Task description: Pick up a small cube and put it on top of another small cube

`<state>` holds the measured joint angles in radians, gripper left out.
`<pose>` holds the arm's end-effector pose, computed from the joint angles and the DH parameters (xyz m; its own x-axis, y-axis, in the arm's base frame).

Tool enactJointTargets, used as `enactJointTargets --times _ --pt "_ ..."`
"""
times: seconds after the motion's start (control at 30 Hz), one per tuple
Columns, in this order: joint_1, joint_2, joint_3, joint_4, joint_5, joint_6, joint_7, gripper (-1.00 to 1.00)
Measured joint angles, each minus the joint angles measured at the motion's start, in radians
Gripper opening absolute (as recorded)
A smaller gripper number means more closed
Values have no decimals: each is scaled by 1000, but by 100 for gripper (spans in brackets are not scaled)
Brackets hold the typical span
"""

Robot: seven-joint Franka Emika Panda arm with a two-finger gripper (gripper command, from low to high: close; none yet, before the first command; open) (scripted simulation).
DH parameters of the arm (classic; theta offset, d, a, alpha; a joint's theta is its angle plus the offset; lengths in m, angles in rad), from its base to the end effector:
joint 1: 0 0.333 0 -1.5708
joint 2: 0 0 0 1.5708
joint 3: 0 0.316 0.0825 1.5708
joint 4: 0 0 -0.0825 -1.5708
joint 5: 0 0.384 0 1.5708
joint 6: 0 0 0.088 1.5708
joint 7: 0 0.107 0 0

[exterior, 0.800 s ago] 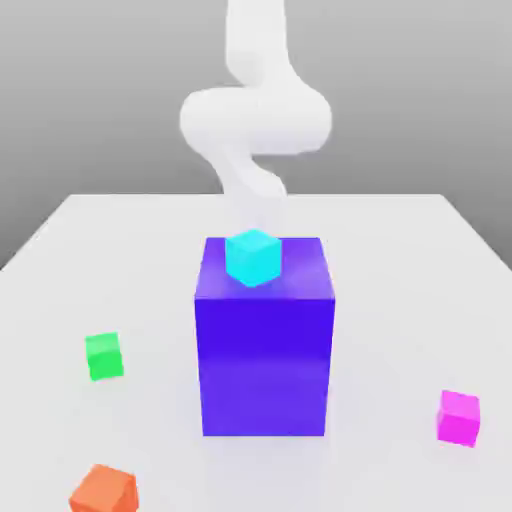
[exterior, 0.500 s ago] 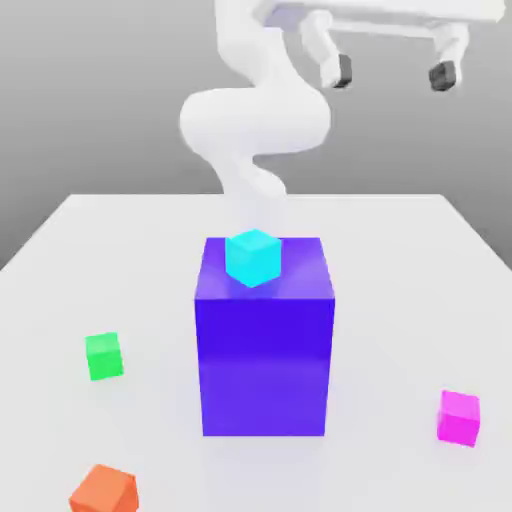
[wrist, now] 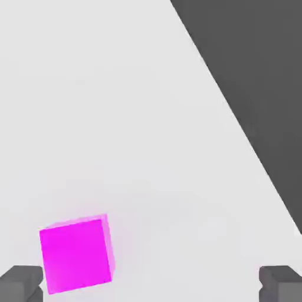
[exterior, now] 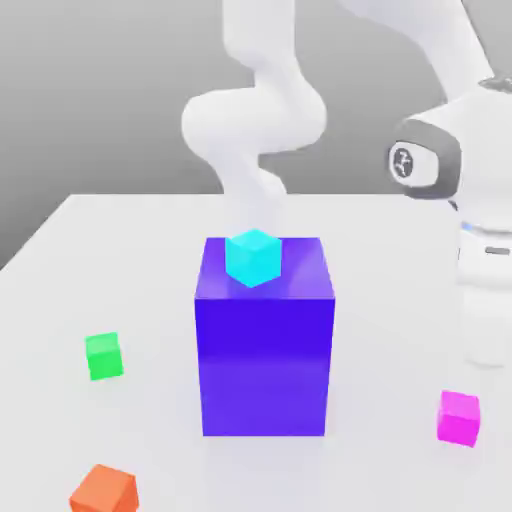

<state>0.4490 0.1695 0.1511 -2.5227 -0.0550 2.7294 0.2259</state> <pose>0.3838 0.2675 0.2178 0.9119 0.4087 0.0384 0.4093 -0.9123 -0.0103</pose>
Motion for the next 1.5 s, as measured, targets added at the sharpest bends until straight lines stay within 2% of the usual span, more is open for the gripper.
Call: enactJointTargets --times 0.2,0.23,0.47,0.63,0.73,0.97,1.13,1.5 --pt "65 218 -55 23 -87 153 32 0" --pt "71 240 -62 28 -93 171 37 -100" --pt "70 238 -61 27 -96 169 39 -100" --pt "38 81 -16 -4 -39 45 -5 -100" --pt "-8 14 -19 33 -31 24 -84 -100" --pt "-238 -152 -141 66 -22 1 -373 -100" --pt "-439 -252 -273 -41 -59 -25 -525 -100" --pt "-777 -417 -598 -326 -169 -57 -803 -100"
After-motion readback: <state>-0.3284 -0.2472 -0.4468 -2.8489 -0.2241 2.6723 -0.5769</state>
